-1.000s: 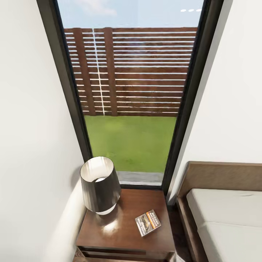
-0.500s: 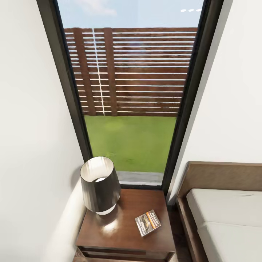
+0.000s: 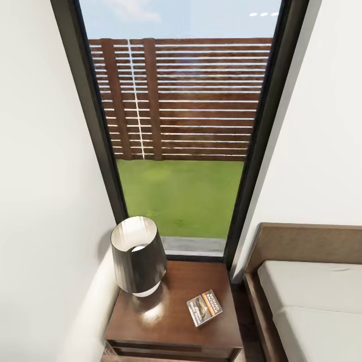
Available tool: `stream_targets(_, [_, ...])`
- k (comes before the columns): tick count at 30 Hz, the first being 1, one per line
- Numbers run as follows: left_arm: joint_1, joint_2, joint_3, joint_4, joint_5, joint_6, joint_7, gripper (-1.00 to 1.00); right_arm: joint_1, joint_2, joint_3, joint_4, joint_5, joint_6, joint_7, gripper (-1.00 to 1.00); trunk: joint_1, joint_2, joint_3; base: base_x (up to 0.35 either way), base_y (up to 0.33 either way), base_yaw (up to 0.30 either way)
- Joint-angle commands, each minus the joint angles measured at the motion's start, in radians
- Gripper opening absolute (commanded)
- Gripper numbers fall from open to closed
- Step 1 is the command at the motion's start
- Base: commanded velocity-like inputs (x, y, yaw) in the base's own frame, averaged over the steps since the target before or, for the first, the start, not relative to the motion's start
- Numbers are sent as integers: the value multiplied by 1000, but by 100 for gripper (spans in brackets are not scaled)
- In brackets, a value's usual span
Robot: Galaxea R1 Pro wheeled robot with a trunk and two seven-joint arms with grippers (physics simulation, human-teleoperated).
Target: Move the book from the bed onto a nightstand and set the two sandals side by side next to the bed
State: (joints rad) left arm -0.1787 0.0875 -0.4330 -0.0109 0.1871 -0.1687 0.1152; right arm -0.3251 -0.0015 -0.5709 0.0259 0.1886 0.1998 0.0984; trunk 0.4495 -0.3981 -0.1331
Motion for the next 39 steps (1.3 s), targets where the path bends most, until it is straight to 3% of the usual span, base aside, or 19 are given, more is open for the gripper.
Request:
stream_targets(1, [0,0,-9,0,9,-3,2,100,5,-1,-8,0,11,2,-1,100,1,-2,-2,0,0,0])
stream_targets(13, [1,1,-9,0,9,-4,4,100,60,-16,-8,-6,13,-15,-10,100,1,-2,-2,0,0,0])
stream_targets(23, [1,2,-9,0,10,-5,4,100,108,-21,-7,-8,14,-78,-11,100,1,-2,-2,0,0,0])
stream_targets(39, [18,1,-9,-2,13,-7,4,100,154,-46,-6,-9,14,-90,-12,100,1,-2,-2,0,0,0])
